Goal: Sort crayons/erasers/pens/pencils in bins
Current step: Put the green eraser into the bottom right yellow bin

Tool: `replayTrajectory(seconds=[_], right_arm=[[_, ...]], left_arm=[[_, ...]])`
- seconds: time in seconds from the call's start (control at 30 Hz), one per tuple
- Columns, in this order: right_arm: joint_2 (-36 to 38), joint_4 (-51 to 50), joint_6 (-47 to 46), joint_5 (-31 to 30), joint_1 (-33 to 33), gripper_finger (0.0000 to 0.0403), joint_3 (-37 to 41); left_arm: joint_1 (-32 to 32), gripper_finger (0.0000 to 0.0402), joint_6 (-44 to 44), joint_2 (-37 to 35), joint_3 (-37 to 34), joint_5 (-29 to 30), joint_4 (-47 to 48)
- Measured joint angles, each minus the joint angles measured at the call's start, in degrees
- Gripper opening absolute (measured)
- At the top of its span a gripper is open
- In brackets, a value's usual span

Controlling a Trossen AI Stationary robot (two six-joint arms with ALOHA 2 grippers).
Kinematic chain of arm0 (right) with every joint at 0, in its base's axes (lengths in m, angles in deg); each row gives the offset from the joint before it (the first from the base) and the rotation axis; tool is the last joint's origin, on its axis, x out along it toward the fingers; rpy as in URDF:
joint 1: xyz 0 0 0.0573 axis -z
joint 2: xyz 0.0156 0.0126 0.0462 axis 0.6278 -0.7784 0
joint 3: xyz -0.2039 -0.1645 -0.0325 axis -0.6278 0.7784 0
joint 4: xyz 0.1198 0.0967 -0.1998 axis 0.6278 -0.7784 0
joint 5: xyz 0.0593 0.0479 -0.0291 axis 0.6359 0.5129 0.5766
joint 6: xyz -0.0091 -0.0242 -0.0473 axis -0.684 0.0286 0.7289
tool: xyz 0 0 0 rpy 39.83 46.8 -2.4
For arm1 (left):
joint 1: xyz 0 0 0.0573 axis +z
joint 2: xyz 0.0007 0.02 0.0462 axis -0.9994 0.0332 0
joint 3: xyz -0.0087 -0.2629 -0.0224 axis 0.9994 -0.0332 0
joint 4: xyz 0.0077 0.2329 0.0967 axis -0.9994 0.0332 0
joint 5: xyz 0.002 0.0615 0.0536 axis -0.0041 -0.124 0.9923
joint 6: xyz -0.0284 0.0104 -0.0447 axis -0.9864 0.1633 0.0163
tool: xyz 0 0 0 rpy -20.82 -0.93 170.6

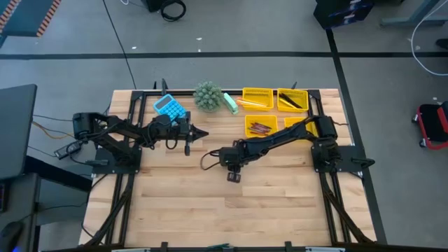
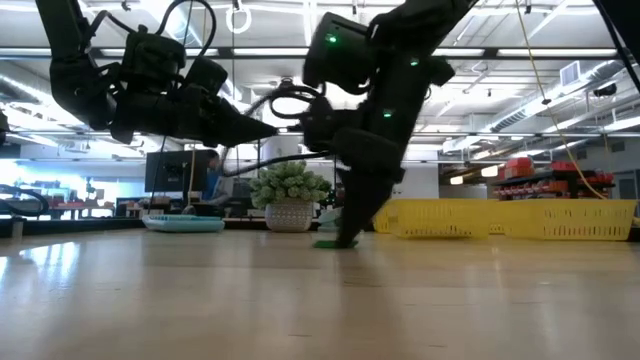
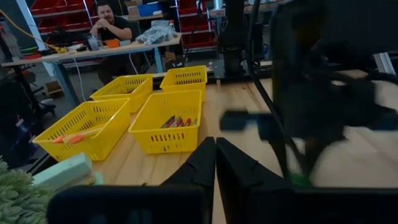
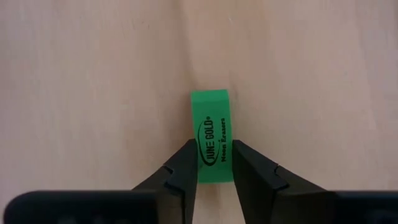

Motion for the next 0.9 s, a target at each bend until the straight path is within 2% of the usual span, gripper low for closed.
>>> replayTrajectory(seconds=[0.13,0.23,0.47,0.57,0.73,0.9], right_arm=[[5.49,-4.53,-2.11,-3.83,0.22,0.01,0.05],[10.16,-12.31,-5.17,-8.73,0.37,0.01,-0.09],[20.14,-29.19,-17.58,-17.3,0.82,0.01,1.14],[25.62,-32.17,-24.27,-19.13,1.61,0.01,5.58],[36.07,-32.44,-34.86,-20.37,2.82,0.01,18.12],[46.53,-32.52,-44.93,-24.38,2.93,0.01,29.18]], left_arm=[[0.0,0.003,0.0,0.0,0.02,0.02,0.3],[0.0,0.0025,0.0,0.0,0.02,0.02,0.69],[0.0,0.001,-0.33,0.02,0.04,0.0,1.15],[0.0,0.0017,-1.05,0.02,0.04,0.0,1.25],[0.0,0.003,-1.07,0.02,0.04,0.0,1.26],[0.0,0.0022,-1.05,0.02,0.04,0.0,1.26]])
